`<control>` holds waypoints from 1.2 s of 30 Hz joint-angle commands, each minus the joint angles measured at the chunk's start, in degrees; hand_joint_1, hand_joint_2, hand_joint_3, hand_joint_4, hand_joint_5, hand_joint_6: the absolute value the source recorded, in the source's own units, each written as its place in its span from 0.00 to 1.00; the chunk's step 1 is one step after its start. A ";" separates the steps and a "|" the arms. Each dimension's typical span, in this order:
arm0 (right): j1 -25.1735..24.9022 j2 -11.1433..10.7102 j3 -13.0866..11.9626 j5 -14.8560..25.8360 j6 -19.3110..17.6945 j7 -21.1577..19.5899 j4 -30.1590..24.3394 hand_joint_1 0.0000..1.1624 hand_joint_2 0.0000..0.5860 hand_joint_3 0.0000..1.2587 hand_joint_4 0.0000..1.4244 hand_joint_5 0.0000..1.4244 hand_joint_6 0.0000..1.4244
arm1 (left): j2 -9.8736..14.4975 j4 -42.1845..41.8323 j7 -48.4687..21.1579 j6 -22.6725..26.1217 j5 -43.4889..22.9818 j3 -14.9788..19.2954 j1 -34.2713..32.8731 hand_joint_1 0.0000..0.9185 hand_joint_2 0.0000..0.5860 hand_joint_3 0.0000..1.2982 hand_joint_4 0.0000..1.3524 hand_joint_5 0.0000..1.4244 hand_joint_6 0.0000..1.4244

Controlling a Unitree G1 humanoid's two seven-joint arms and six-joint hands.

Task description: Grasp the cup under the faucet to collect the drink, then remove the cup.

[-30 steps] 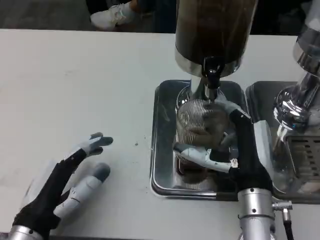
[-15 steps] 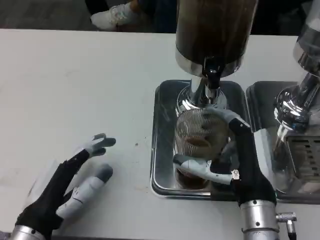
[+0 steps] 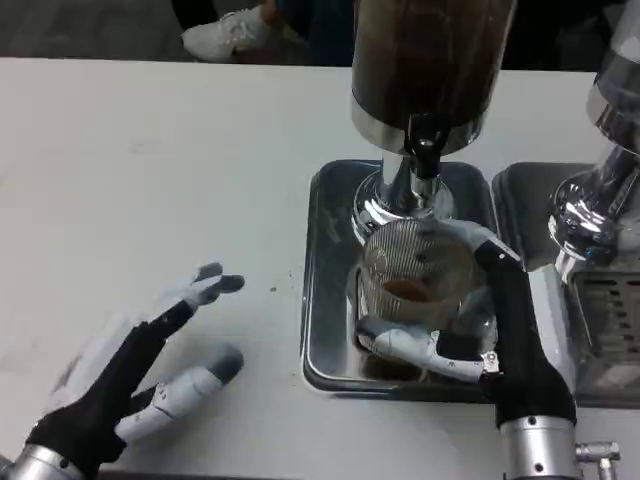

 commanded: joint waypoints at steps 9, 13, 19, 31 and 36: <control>6.32 -0.38 0.42 1.25 -0.22 4.54 -10.44 0.95 0.17 0.55 0.55 0.60 0.88 | 8.59 -16.53 4.66 3.68 15.71 4.70 11.09 0.00 0.23 0.00 0.00 0.00 0.00; 8.07 -0.84 0.33 1.72 -0.36 6.57 -13.55 0.95 0.17 0.55 0.55 0.60 0.89 | 9.81 -20.98 6.42 5.39 20.36 6.23 15.11 0.00 0.23 0.00 0.00 0.00 0.00; 11.36 -2.36 -0.03 2.73 -0.79 9.45 -17.98 0.95 0.18 0.55 0.55 0.60 0.89 | 10.22 -24.92 8.29 6.56 23.76 6.94 20.30 0.00 0.23 0.00 0.00 0.00 0.00; 16.99 -6.15 -0.64 2.16 -2.82 12.34 -24.51 0.95 0.17 0.56 0.56 0.61 0.90 | 9.83 -29.81 11.99 7.33 26.71 8.11 28.57 0.00 0.23 0.00 0.00 0.00 0.00; 19.22 -7.15 -0.38 3.66 -2.85 14.14 -27.30 0.95 0.17 0.57 0.56 0.61 0.90 | 9.26 -30.64 13.30 7.33 27.21 8.56 30.84 0.00 0.23 0.00 0.00 0.00 0.00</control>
